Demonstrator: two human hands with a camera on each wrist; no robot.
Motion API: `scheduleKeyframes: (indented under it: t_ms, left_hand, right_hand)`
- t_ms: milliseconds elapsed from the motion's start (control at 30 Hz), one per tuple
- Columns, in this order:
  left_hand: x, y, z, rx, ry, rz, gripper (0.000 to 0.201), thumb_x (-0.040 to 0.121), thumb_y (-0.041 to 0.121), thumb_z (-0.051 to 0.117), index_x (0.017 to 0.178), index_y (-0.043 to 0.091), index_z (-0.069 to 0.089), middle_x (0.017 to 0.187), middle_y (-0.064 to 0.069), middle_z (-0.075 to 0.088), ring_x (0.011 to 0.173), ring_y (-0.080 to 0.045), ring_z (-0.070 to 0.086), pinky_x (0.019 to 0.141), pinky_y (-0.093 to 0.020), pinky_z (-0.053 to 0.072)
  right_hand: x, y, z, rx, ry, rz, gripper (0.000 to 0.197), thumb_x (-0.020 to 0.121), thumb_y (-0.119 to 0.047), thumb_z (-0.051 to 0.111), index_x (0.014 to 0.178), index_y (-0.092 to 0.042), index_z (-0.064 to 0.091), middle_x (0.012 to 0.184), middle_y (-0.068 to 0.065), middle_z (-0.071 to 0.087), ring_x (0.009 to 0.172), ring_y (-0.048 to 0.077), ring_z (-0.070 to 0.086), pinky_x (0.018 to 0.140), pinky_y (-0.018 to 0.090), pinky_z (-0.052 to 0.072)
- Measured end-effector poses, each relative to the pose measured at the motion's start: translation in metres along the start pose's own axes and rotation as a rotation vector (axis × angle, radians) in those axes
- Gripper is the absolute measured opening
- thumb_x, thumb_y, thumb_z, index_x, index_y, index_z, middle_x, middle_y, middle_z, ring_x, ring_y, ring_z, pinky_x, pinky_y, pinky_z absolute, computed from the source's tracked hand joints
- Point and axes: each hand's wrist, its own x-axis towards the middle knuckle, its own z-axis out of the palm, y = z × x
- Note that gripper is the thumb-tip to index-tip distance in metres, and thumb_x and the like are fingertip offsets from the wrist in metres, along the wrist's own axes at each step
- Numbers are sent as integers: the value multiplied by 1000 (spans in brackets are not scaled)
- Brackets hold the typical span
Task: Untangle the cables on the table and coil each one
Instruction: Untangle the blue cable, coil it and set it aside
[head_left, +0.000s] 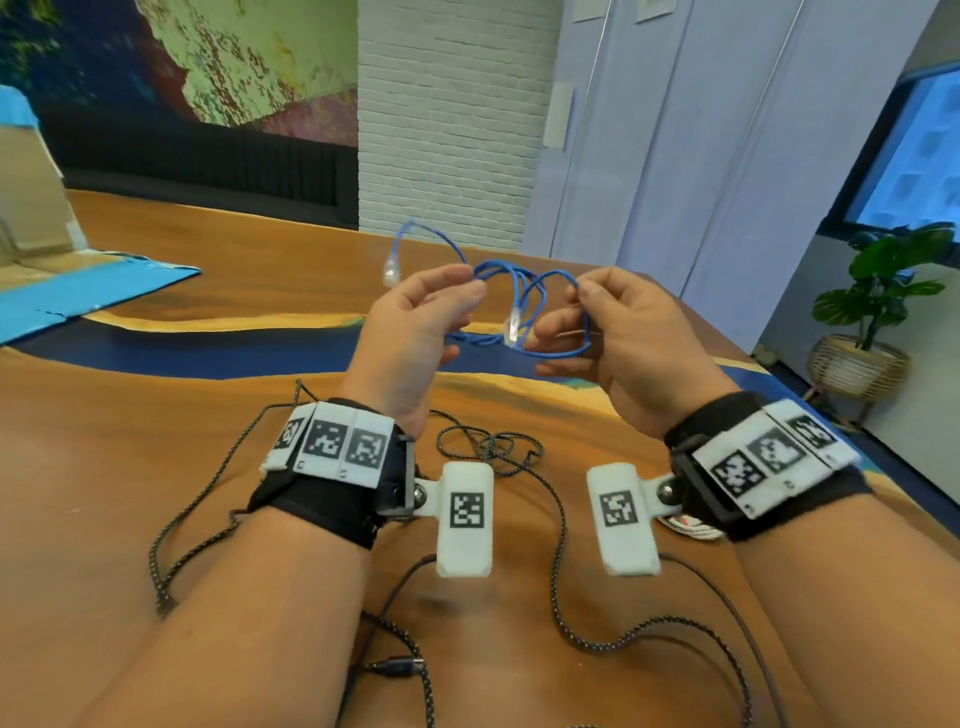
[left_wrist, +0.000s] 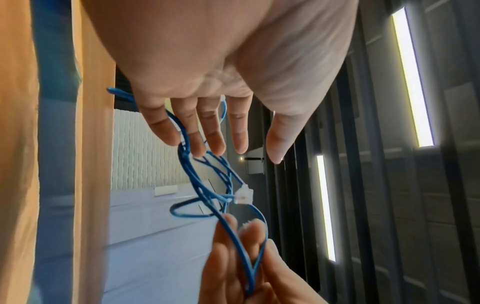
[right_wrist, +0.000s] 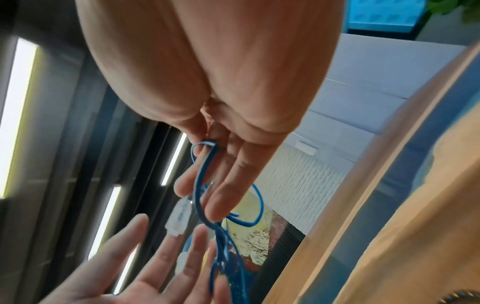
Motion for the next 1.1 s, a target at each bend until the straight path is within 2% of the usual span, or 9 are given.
scheduleKeyframes:
  t_ms: [100, 267, 433, 567, 667, 800, 867, 967, 1100]
  left_hand:
    - [-9, -5, 13, 107, -166, -55, 36, 79, 36, 80, 114, 30, 73, 100, 13, 75, 95, -9, 65, 83, -36, 43]
    - [-26, -16, 31, 284, -450, -188, 23, 91, 27, 75, 113, 26, 73, 89, 3, 76, 78, -10, 61, 63, -26, 42]
    - [-31, -18, 37, 202, -452, -281, 21, 101, 18, 61, 121, 18, 69, 97, -7, 74, 85, -21, 73, 48, -22, 46]
    - [-29, -21, 35, 198, -408, -251, 24, 103, 5, 53, 120, 13, 68, 112, -11, 73, 87, -22, 74, 45, -22, 47]
    - [-22, -26, 32, 290, -335, -169, 22, 98, 2, 61, 110, 16, 73, 106, -10, 70, 82, -16, 66, 57, -25, 51]
    - [-22, -34, 33, 391, -317, -142, 25, 92, 7, 71, 106, 27, 78, 108, -1, 71, 100, -15, 67, 82, -38, 50]
    - [-24, -36, 34, 383, -321, -160, 26, 93, 8, 70, 110, 27, 76, 113, -1, 70, 100, -13, 67, 83, -34, 50]
    - [-23, -38, 36, 401, -325, -178, 24, 95, 12, 70, 112, 27, 74, 115, -4, 73, 92, -7, 70, 73, -22, 52]
    - [-23, -37, 35, 368, -284, -193, 16, 94, 10, 70, 106, 18, 77, 99, -5, 78, 89, -17, 70, 93, -48, 55]
  right_hand:
    - [-22, 6, -17, 80, 34, 2, 22, 111, -18, 35, 101, -9, 51, 63, 9, 61, 67, 28, 73, 59, 39, 63]
    - [-41, 41, -44, 81, 91, 35, 21, 111, -17, 36, 104, -8, 53, 59, 3, 39, 51, 22, 56, 55, 43, 59]
    - [-48, 61, -63, 92, 138, 84, 24, 111, -13, 34, 100, -10, 55, 60, 1, 34, 47, 17, 43, 67, 45, 60]
    - [-53, 67, -70, 204, 171, 127, 26, 110, -12, 33, 97, -8, 55, 85, 10, 56, 49, 17, 43, 82, 55, 60]
    - [-56, 65, -70, 295, 130, 116, 27, 109, -11, 31, 100, -1, 55, 99, 16, 67, 55, 21, 52, 86, 52, 57]
    - [-58, 63, -67, 432, 88, 95, 26, 102, -7, 31, 83, -7, 48, 89, 22, 69, 68, 29, 68, 73, 38, 60]
    - [-58, 64, -66, 493, 81, 65, 27, 99, -6, 30, 75, -10, 42, 90, 25, 70, 74, 31, 71, 75, 38, 60]
    - [-59, 64, -69, 557, 56, 18, 22, 95, -7, 30, 77, -10, 43, 96, 28, 71, 75, 31, 70, 79, 38, 60]
    - [-60, 64, -74, 530, 70, -9, 25, 87, -8, 39, 64, -7, 48, 106, 32, 70, 83, 35, 67, 80, 38, 60]
